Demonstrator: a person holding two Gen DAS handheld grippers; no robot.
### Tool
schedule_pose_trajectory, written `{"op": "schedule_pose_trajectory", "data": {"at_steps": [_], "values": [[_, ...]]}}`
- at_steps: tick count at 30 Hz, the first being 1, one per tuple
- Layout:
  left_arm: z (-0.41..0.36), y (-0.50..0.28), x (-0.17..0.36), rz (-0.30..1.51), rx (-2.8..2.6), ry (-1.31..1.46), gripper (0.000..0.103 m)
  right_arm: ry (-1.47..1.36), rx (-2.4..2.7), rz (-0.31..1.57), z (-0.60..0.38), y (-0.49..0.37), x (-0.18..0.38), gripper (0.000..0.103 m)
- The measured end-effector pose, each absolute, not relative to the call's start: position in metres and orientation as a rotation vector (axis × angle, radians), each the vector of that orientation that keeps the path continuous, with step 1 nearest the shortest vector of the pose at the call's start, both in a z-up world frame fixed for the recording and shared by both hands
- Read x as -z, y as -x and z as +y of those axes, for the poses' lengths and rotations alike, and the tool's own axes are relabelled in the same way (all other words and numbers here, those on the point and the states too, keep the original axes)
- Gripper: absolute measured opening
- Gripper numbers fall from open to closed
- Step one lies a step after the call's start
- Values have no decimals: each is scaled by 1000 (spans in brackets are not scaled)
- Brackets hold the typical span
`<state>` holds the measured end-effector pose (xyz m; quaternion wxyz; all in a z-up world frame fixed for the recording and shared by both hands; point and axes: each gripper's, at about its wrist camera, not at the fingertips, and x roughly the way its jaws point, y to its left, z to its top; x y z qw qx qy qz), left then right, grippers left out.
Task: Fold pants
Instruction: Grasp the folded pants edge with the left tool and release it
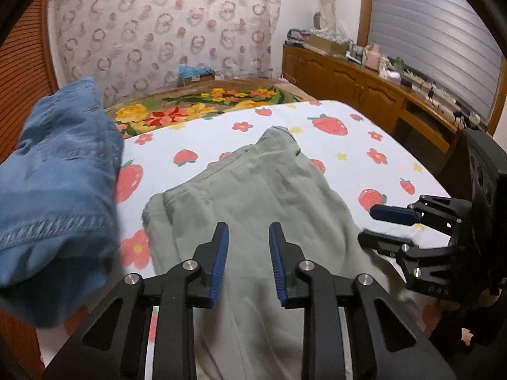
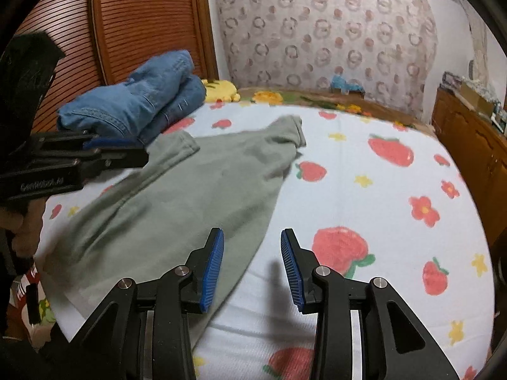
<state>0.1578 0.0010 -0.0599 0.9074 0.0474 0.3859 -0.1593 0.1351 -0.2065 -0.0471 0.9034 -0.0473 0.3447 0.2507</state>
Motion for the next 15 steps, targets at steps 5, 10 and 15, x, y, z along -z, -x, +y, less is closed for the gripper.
{"op": "schedule_pose_trajectory", "data": {"at_steps": [5, 10, 15], "values": [[-11, -183, 66, 843, 318, -141, 28, 78, -539, 731, -209, -144, 49, 39], [-8, -207, 74, 871, 224, -175, 28, 71, -524, 713, -211, -141, 49, 39], [3, -220, 89, 905, 180, -177, 28, 80, -533, 701, -211, -137, 50, 39]]}}
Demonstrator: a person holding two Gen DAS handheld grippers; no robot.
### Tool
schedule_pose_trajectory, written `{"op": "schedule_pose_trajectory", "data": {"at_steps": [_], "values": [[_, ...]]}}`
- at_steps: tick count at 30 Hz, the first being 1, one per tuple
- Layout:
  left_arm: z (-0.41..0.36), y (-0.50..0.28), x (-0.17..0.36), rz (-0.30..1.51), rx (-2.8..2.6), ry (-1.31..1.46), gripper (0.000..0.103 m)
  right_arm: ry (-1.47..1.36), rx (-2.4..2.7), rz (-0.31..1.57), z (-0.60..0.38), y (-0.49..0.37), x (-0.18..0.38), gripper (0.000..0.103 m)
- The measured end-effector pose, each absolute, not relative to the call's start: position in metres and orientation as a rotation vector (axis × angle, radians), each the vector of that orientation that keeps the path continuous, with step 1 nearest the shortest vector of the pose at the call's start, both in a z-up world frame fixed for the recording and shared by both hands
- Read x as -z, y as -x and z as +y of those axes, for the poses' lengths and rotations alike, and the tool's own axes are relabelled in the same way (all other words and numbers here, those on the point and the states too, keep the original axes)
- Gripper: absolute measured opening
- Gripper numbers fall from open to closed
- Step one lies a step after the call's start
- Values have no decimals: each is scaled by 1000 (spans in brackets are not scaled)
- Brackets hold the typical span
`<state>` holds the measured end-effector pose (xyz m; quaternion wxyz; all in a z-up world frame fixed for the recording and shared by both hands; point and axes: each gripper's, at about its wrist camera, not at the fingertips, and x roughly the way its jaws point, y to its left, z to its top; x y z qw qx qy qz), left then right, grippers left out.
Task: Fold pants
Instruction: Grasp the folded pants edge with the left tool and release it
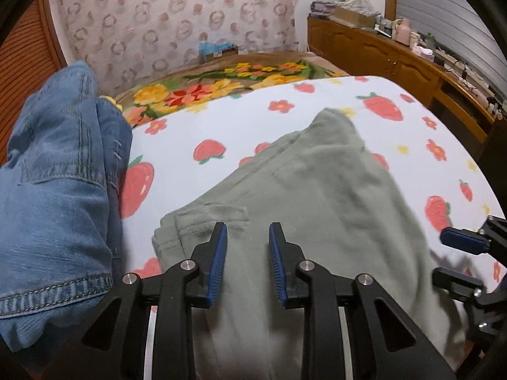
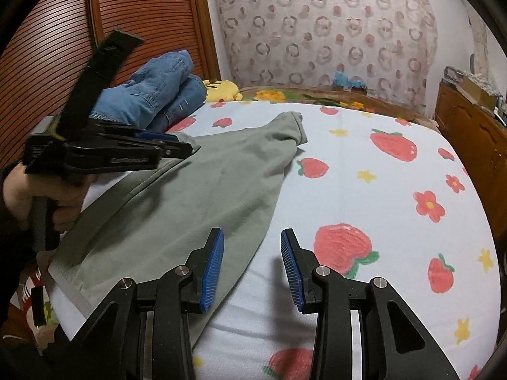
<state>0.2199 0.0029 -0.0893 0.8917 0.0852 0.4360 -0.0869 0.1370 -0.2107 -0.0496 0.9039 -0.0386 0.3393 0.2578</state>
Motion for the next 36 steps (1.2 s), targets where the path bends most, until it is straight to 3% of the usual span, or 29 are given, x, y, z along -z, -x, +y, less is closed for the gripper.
{"op": "schedule_pose_trajectory", "data": {"at_steps": [7, 8, 9, 12, 23, 28, 32, 36], "values": [[3, -221, 98, 923, 176, -200, 28, 91, -531, 703, -210, -137, 50, 39], [4, -221, 98, 924, 175, -203, 24, 93, -532, 703, -211, -137, 50, 39], [4, -220, 97, 921, 174, -212, 10, 95, -531, 702, -211, -137, 50, 39], [8, -216, 91, 897, 157, -236, 4, 99, -531, 700, -210, -137, 50, 39], [50, -204, 50, 802, 92, -174, 4, 101, -530, 699, -210, -137, 50, 39], [47, -193, 47, 790, 105, -158, 19, 101, -530, 700, -210, -137, 50, 39], [43, -179, 50, 772, 142, -138, 48, 99, -532, 699, -210, -137, 50, 39], [40, -166, 56, 759, 173, -101, 48, 92, -533, 694, -212, -136, 49, 39]]}}
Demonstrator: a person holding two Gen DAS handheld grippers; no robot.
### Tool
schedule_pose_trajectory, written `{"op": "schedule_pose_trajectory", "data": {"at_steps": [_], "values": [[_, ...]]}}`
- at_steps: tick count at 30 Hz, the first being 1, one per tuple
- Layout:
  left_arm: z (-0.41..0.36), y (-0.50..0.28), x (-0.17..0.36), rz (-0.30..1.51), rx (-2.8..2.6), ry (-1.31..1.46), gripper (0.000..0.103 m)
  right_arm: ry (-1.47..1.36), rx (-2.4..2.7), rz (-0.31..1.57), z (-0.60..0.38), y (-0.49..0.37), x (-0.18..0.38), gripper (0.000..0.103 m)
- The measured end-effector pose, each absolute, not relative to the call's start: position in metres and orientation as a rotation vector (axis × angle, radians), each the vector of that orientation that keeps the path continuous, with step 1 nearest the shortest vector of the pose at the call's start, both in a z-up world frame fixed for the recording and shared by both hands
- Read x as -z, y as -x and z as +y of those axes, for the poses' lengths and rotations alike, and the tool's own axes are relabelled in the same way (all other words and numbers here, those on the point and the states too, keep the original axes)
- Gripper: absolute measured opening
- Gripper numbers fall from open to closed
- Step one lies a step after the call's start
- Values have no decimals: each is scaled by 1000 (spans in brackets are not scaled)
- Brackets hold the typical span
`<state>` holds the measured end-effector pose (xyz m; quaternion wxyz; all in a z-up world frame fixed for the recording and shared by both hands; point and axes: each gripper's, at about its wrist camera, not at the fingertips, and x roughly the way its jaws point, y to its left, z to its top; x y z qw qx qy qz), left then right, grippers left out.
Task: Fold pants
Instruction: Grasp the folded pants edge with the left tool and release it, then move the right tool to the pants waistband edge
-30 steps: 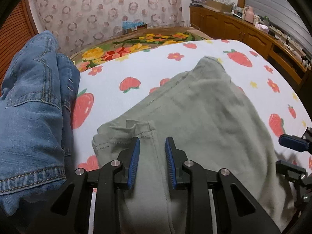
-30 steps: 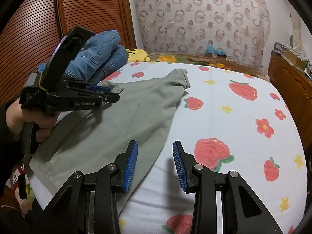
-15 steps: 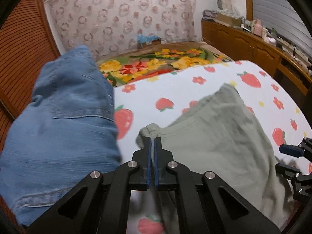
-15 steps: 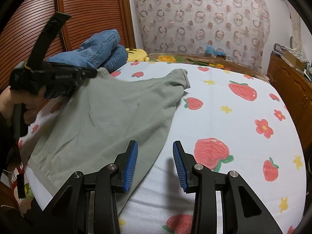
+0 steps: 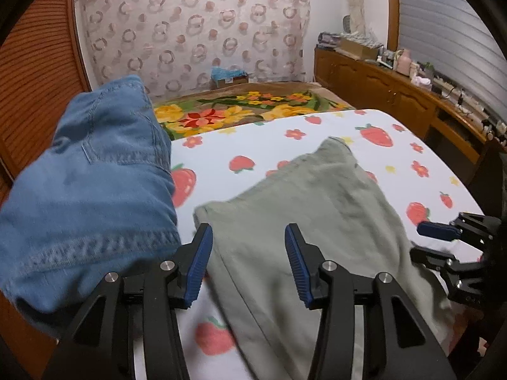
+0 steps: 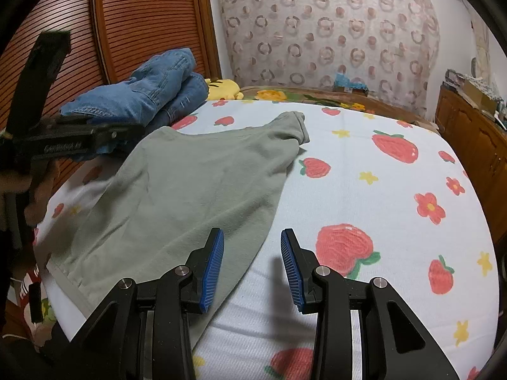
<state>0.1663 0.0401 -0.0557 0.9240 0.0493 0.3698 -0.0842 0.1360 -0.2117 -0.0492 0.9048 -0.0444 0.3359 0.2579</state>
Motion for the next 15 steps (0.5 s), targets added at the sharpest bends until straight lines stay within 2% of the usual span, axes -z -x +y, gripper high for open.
{"op": "schedule_pose_trajectory", "data": {"at_steps": [8, 13, 15], "values": [[42, -153, 69, 778, 182, -64, 48, 81, -505, 718, -220, -150, 38, 39], [45, -146, 73, 779, 191, -43, 48, 48, -508, 728, -227, -174, 25, 50], [43, -145, 74, 778, 195, -38, 48, 50, -498, 729, -227, -183, 23, 51]]}}
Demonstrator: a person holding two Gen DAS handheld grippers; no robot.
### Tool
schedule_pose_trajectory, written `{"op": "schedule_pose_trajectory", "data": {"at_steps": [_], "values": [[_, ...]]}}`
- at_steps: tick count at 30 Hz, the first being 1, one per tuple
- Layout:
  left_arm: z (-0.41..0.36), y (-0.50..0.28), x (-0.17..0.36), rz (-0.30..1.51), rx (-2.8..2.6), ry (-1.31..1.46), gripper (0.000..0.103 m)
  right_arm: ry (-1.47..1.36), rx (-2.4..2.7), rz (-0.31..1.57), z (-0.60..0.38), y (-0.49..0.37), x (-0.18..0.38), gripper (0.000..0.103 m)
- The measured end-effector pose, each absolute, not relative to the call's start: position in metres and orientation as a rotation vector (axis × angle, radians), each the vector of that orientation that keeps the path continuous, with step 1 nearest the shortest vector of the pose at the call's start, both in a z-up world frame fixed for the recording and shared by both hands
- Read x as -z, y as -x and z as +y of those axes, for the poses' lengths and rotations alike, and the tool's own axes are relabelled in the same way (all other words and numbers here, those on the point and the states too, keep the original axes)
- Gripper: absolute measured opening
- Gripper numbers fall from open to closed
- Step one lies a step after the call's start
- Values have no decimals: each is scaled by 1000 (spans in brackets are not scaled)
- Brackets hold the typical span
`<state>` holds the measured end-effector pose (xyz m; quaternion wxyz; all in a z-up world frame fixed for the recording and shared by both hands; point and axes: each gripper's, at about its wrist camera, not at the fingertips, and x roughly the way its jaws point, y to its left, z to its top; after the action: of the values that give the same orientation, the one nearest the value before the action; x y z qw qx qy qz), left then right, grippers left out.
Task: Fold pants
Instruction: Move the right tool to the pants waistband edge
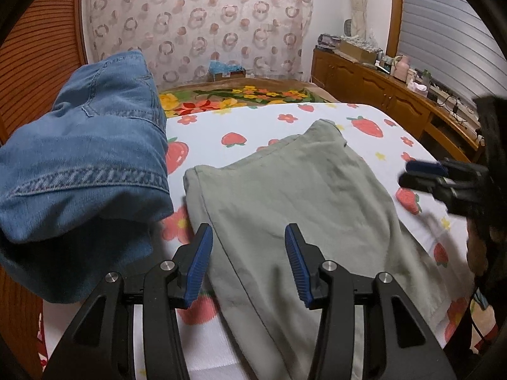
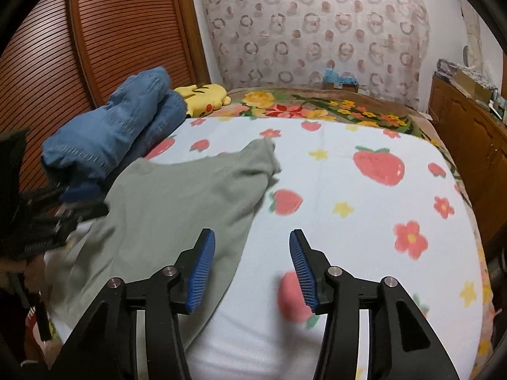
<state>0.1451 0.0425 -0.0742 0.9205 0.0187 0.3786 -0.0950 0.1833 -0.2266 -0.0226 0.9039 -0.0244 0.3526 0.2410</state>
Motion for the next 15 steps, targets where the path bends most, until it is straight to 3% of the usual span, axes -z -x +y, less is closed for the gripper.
{"op": "schedule_pose_trajectory", "data": {"at_steps": [15], "values": [[46, -139, 81, 787, 192, -25, 48, 21, -539, 817, -193, -262, 34, 52]]}}
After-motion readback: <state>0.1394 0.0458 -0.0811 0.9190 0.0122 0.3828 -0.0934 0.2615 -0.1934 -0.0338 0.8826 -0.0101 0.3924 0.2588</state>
